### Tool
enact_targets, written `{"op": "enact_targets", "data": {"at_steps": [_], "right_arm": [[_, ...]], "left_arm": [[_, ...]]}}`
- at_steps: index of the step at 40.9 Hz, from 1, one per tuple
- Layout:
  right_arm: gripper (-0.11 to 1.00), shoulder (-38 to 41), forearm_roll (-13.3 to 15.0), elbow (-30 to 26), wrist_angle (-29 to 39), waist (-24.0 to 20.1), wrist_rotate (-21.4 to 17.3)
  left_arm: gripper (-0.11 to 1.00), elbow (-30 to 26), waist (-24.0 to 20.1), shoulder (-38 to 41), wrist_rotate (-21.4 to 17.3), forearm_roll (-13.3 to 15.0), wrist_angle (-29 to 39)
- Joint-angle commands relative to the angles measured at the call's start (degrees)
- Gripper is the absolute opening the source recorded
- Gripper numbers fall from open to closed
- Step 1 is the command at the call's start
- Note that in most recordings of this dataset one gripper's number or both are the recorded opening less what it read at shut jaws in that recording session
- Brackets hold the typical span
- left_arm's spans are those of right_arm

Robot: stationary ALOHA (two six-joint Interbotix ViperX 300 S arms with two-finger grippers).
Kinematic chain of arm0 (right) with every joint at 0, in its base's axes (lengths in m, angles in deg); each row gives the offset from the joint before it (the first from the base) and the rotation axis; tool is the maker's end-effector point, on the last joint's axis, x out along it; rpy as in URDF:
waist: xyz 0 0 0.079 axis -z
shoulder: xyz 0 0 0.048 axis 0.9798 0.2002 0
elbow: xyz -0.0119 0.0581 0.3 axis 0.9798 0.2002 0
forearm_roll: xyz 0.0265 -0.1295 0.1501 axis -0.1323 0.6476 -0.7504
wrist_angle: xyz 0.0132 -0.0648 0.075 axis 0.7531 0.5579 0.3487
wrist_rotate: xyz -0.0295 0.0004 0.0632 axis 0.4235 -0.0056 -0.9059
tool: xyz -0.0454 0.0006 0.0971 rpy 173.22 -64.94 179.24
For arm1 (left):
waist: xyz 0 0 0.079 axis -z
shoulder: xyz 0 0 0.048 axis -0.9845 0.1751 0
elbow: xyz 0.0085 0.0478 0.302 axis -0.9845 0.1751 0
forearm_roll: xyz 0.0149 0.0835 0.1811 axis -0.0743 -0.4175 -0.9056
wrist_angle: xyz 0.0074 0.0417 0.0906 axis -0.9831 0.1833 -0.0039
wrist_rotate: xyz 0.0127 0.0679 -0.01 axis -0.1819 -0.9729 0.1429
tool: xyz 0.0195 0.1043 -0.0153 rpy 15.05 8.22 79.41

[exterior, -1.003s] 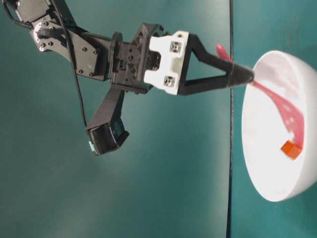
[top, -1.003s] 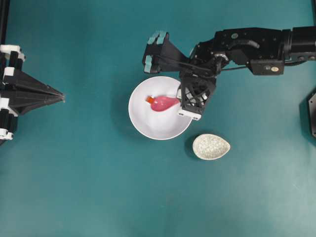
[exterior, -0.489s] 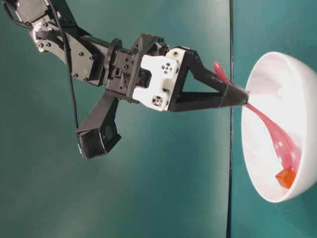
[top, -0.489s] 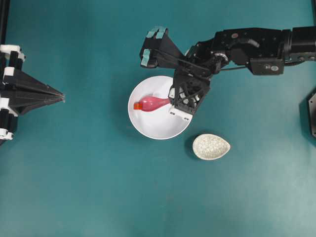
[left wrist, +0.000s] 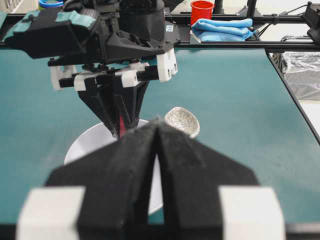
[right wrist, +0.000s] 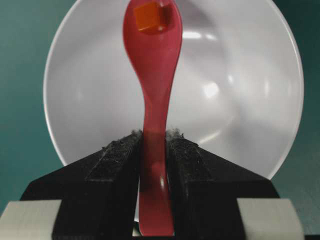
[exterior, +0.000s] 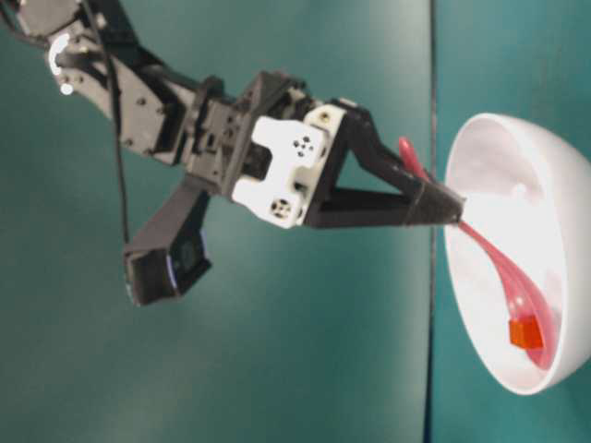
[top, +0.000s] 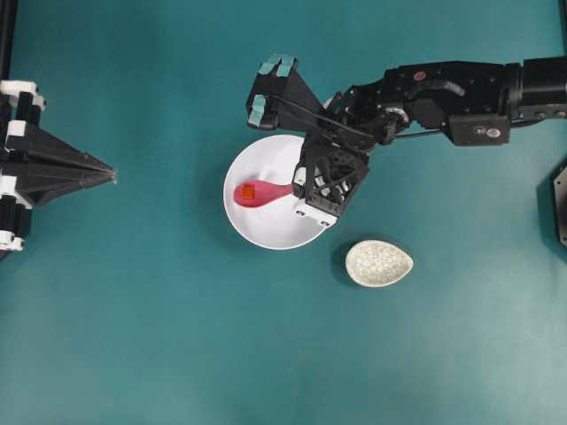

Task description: Grip the spoon and scoop the red block from the bowl with right arm.

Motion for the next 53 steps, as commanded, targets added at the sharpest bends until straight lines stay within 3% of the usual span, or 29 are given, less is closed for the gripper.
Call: {"op": "enact_targets", "data": {"at_steps": [1,9,22,26,35,42,53], "right_arm": [[0.23,-2.46,-0.26,0.18,-1.23,-0.09,-0.26],[0.23,-6.68,-0.09,6.24,-5.80,-0.18,0.00],[0.23,-21.27,0.35,23.20,-24.17,-0.35,-0.26],[0.23,-25.84,0.35,23.38,-22.68,-0.35,-0.35],[0.23,-33.22,0.26,18.02,-13.45,-0.35,-0.35],[0.23,-34.01,0.26,15.21,-10.02,-0.26,-0.35],[0.23,-31.99,0.26,13.97,-10.20,-0.35,-0.35]], "left_arm": [[0.00,-1.41,0.35,0.44,-0.09,-0.09,-0.26],[0.00,-1.41,0.35,0.35,-0.09,-0.18,-0.44],[0.00,-1.58,0.35,-0.35,0.00,-0.09,-0.53],[0.00,-1.67,0.35,-0.88,-0.09,-0.18,-0.44],[0.00,-2.02,0.35,-1.93,0.88,-0.09,-0.53],[0.00,-2.11,0.35,-2.02,1.23,-0.09,-0.53],[0.00,-2.11,-0.44,-1.85,0.26,-0.18,-0.26]]}}
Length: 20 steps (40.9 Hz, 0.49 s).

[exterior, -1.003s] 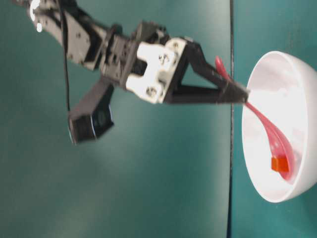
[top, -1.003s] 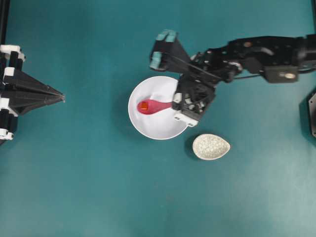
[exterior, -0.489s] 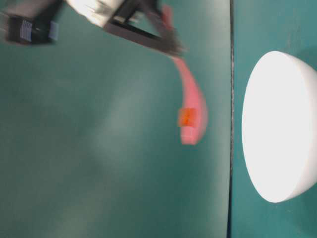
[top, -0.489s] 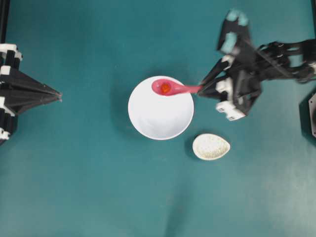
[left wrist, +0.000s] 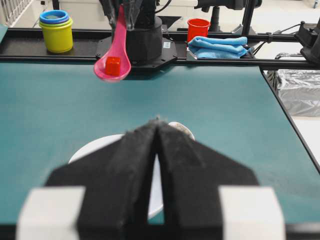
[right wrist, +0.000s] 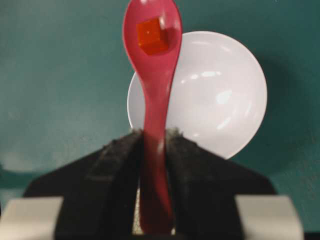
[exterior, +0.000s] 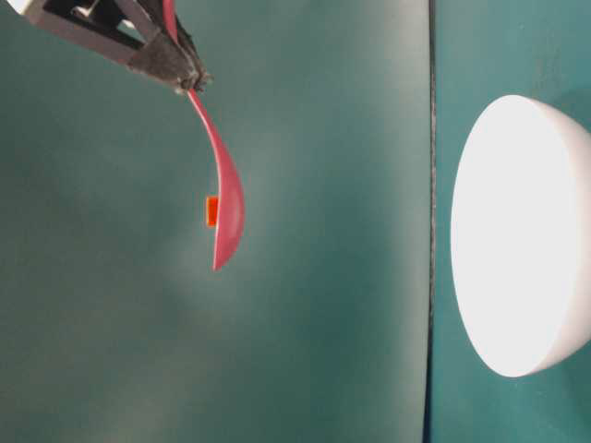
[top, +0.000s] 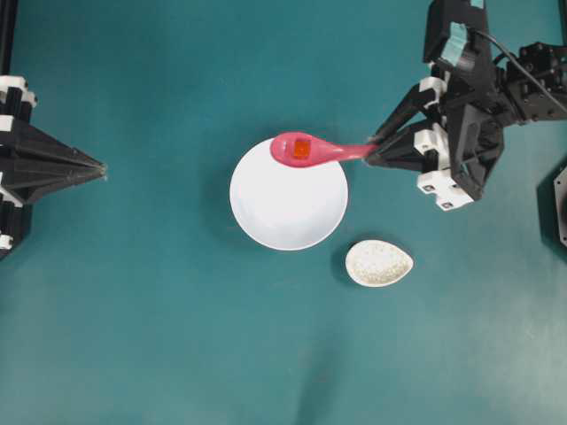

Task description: Grip the spoon and scoop the red block from the bowl with right arm.

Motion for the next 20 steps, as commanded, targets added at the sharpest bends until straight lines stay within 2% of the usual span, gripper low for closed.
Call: {"op": "enact_targets", "data": {"at_steps": [1,20], "right_arm": [[0.23,0.00,-0.18,-2.20,-0.26,0.00,0.00],[0.23,0.26,0.00,-2.11,-0.35,-0.09,0.09]], "left_arm": [[0.00,-1.67,-0.35,0.44,-0.53,-0.09,-0.26],[0.00,-1.76,-0.35,0.18,-0.88,-0.09,-0.26]]}}
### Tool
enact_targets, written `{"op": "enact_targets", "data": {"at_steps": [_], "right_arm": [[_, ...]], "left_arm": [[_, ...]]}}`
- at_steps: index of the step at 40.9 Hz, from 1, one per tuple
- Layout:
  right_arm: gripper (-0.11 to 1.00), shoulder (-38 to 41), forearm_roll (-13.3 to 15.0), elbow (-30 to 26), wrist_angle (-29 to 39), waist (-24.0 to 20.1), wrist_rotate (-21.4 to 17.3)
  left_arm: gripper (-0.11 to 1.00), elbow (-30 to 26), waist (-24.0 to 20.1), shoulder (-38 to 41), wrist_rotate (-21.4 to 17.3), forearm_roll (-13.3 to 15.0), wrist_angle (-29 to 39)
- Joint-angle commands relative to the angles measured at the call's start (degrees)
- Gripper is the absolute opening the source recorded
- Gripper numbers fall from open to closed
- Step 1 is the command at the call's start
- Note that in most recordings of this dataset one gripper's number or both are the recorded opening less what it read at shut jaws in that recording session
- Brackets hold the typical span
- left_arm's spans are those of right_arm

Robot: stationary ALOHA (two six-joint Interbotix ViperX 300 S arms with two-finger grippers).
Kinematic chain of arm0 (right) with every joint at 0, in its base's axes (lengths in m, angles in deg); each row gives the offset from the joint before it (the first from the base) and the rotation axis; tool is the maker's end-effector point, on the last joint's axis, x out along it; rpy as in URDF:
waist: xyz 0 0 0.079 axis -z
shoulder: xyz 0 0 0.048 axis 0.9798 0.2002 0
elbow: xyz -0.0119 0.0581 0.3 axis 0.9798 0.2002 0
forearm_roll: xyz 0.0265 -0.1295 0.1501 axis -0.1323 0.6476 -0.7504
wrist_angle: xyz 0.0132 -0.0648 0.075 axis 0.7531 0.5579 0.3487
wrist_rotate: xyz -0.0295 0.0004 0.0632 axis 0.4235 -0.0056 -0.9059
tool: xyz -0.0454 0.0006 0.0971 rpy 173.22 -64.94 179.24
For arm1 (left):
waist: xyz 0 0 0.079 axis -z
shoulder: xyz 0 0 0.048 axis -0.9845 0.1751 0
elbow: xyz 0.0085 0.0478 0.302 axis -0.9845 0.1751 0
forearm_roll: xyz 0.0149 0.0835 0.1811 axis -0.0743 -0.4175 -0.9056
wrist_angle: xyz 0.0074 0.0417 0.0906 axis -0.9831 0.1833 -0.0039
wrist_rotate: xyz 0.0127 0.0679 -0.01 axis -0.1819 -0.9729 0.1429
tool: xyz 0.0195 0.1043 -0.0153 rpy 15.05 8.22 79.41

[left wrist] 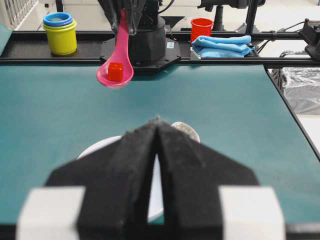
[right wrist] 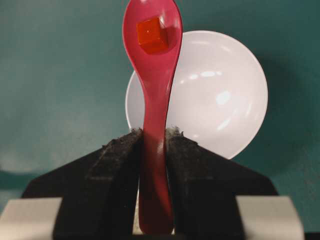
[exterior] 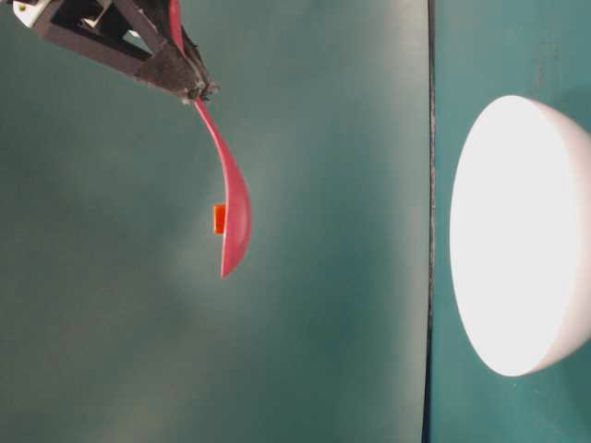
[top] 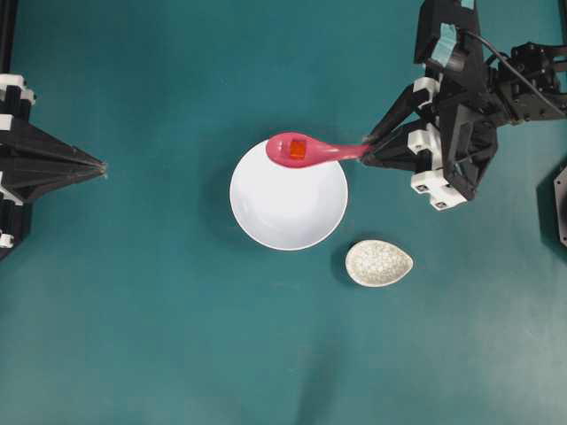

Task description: Grip the spoon and scoop the red block from the bowl with right arm.

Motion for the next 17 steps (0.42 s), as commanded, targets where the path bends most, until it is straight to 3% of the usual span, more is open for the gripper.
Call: {"op": "enact_targets", "data": {"at_steps": [1,17], "right_arm": [[0.23,-0.35,0.00,-1.67,-0.35,-0.09,0.00],[0.23,-0.26,1.05,-0.26,-0.35,-0.09,0.18]], "left_arm": [[0.00,-1.85,-0.26,0.18,-0.09,-0.18,-0.18],[0.00,-1.85,-0.26,0.18,-0.26,-0.09,0.26]]}}
